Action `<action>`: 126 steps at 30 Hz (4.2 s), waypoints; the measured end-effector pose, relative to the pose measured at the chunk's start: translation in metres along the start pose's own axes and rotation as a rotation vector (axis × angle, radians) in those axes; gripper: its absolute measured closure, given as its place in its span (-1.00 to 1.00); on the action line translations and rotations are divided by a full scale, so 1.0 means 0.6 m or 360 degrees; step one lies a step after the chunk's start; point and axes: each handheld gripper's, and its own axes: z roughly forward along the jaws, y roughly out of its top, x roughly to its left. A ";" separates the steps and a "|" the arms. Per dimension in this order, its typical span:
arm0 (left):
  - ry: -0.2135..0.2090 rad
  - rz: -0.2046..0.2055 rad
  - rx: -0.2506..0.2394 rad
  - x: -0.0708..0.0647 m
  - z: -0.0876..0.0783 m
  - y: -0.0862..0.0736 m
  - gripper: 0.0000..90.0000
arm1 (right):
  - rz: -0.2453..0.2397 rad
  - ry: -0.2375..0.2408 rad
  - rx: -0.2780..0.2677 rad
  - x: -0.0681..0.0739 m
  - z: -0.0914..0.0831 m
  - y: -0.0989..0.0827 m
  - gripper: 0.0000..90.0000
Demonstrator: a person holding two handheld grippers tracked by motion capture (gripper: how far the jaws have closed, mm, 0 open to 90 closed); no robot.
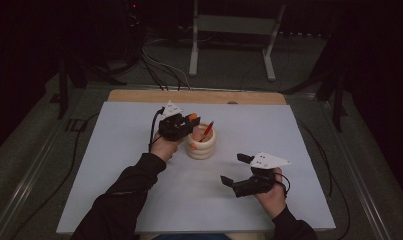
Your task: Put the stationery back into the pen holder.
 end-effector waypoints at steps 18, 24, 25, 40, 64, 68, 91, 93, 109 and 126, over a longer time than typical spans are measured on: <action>-0.0054 -0.0014 -0.0011 -0.002 -0.002 0.008 0.01 | 0.0011 0.0005 -0.0006 -0.001 -0.003 0.000 -0.95; -0.0136 -0.0004 -0.0033 0.000 -0.022 0.022 -0.56 | 0.0021 0.0013 -0.0013 0.000 -0.005 0.001 -0.95; -0.0151 0.0002 -0.0045 0.000 -0.027 0.024 -0.61 | 0.0021 0.0012 -0.0014 0.000 -0.006 0.001 -0.95; -0.0391 0.0052 -0.0063 0.053 -0.101 0.018 -0.96 | 0.0086 0.0021 -0.0034 -0.004 -0.028 -0.005 -0.95; -0.0619 0.0331 -0.0045 0.116 -0.155 -0.048 -0.92 | 0.0137 0.0048 -0.0048 -0.010 -0.038 -0.015 -0.95; -0.0621 0.0384 -0.0021 0.128 -0.159 -0.060 -0.92 | 0.0133 0.0051 -0.0045 -0.010 -0.037 -0.015 -0.95; -0.0788 0.0549 0.0175 0.178 -0.159 -0.107 -0.86 | 0.0158 0.0062 -0.0057 -0.015 -0.037 -0.016 -0.95; -0.0802 0.0563 0.0206 0.181 -0.157 -0.110 -0.86 | 0.0165 0.0063 -0.0061 -0.016 -0.037 -0.016 -0.95; -0.0859 0.0697 0.0377 0.199 -0.138 -0.140 -0.76 | 0.0182 0.0075 -0.0056 -0.017 -0.035 -0.017 -0.95; -0.0646 0.0956 0.0562 0.220 -0.117 -0.156 -0.47 | 0.0203 0.0088 -0.0048 -0.019 -0.032 -0.020 -0.95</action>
